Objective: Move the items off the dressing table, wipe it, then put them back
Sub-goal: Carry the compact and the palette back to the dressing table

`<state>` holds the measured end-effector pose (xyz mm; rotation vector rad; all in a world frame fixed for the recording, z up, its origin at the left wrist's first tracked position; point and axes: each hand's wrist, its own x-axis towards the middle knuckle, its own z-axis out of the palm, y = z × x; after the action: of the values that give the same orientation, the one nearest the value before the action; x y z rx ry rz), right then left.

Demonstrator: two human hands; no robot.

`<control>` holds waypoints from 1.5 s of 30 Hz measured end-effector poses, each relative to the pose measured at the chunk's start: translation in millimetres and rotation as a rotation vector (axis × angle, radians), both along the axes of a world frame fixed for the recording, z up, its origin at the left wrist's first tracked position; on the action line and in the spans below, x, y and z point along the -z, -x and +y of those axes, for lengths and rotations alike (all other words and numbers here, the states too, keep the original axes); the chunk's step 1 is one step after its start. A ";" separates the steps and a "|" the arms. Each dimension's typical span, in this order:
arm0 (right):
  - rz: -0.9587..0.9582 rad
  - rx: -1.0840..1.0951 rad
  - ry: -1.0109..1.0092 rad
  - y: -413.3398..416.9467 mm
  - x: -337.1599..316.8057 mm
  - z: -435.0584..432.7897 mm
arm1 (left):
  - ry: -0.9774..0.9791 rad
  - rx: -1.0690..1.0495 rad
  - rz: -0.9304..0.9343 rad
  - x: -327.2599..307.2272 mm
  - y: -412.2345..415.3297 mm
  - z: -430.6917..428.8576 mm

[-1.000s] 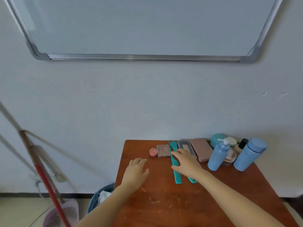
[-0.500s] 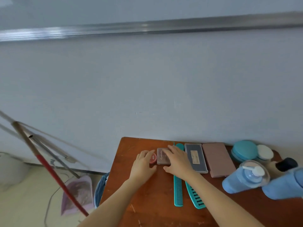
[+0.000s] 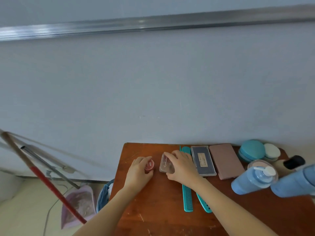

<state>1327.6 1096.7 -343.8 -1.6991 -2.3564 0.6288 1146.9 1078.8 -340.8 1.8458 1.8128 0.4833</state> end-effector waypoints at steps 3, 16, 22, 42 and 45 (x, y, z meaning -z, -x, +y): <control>0.003 0.028 -0.022 4.1 -10.2 -12.8 | -0.018 0.024 -0.030 -3.8 14.0 -8.5; -0.093 0.468 -0.057 36.4 -66.6 -151.6 | -0.173 0.538 -0.185 -49.6 44.6 -31.7; -0.101 0.815 -0.111 47.2 -87.9 -280.5 | -0.138 0.881 -0.249 -62.3 13.6 -100.1; -0.215 1.765 -0.244 62.1 -126.2 -818.8 | -0.067 1.789 -0.408 -98.6 -153.0 -573.0; -0.224 1.893 -0.285 74.9 -131.6 -881.0 | -0.058 1.906 -0.393 -99.3 -158.5 -635.0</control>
<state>1252.7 215.7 -212.2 -2.6997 -0.0695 -0.2735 1305.3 443.8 -241.4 2.2925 -0.5640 0.0650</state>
